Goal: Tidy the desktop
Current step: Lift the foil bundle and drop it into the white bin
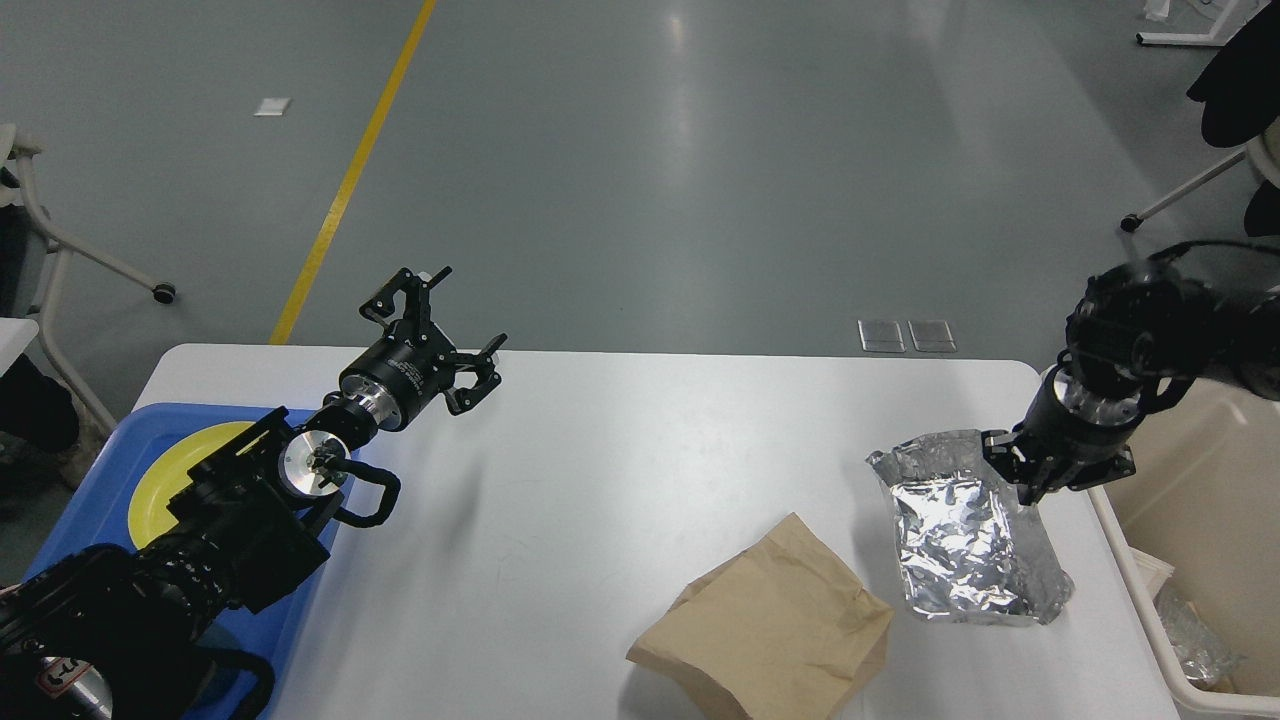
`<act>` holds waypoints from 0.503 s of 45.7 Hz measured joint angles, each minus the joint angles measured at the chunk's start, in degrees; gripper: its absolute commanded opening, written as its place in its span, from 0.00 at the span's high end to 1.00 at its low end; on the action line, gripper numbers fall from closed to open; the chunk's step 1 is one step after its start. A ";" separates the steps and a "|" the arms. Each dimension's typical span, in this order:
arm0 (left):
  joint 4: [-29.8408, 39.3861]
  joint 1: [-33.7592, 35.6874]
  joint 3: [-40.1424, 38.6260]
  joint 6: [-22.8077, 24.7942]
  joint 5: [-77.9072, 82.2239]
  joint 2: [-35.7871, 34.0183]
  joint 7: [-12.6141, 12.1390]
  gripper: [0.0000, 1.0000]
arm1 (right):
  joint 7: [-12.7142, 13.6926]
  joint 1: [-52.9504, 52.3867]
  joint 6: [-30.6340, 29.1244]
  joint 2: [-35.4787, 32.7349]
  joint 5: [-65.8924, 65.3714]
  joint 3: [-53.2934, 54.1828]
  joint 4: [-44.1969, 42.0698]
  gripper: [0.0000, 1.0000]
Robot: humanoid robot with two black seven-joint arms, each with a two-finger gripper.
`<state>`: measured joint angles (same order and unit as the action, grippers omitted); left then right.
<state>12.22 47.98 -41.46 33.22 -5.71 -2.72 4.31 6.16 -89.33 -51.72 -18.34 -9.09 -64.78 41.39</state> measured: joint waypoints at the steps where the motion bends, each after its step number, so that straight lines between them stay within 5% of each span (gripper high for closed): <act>1: 0.00 0.00 0.00 0.00 0.00 0.00 0.00 0.03 | -0.01 -0.94 -0.68 -0.28 0.01 0.16 0.00 1.00; 23: 0.00 0.00 0.01 0.00 0.00 0.00 0.00 0.03 | 0.58 -16.11 -3.28 -4.42 -1.26 -3.34 -5.66 1.00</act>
<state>12.22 47.98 -41.45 33.22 -5.71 -2.72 4.31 6.74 -105.44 -55.00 -22.76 -10.34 -68.12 35.74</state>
